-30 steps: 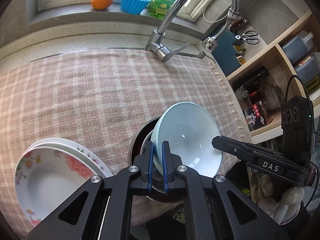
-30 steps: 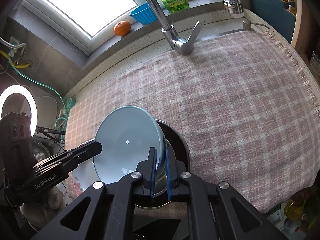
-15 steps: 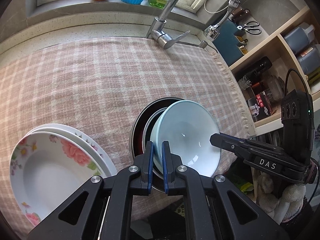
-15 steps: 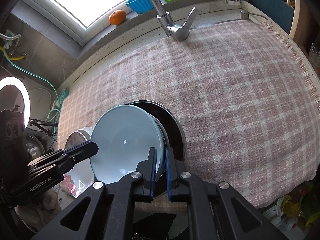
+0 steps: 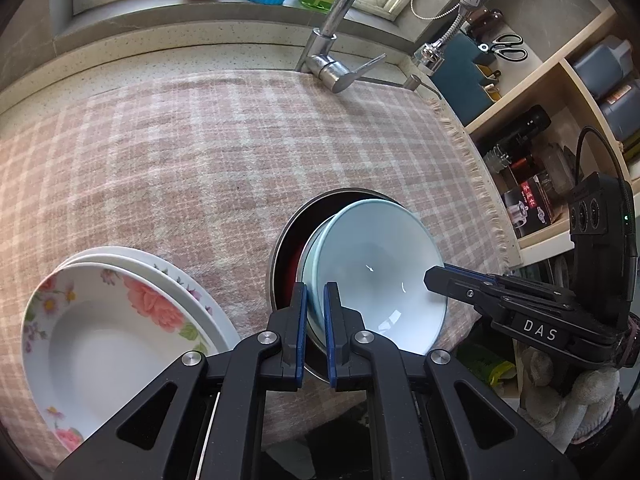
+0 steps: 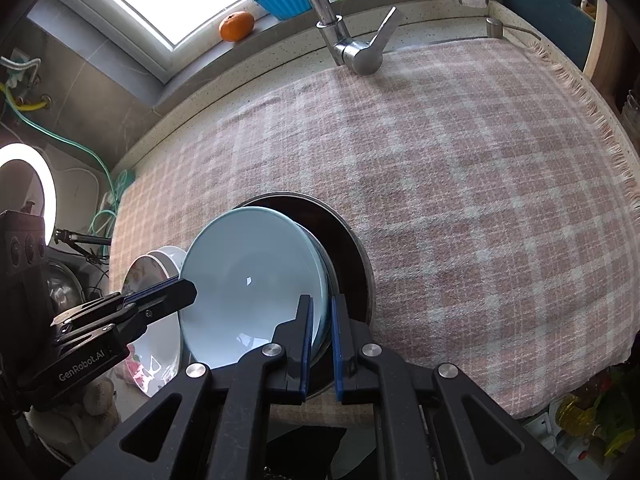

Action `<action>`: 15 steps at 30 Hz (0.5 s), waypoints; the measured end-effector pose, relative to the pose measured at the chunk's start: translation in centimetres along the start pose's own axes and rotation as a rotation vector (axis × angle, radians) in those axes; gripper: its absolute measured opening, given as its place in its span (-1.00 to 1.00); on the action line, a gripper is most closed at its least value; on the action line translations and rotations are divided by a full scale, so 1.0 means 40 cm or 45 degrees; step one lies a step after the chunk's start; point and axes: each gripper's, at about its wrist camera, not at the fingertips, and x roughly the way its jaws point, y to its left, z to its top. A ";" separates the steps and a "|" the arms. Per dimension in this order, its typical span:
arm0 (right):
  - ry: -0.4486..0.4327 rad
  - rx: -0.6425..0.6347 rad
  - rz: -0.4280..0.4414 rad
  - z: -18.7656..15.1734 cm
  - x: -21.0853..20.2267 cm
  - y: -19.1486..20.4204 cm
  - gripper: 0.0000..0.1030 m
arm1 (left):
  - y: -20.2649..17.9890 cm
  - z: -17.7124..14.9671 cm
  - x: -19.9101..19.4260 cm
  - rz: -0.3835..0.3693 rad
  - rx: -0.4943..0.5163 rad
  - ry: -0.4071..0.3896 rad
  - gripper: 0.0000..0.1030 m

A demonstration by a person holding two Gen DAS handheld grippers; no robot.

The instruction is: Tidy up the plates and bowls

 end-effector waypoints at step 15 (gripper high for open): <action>-0.012 0.006 0.010 -0.007 -0.012 -0.005 -0.77 | 0.001 -0.008 -0.024 -0.038 -0.013 -0.012 -0.81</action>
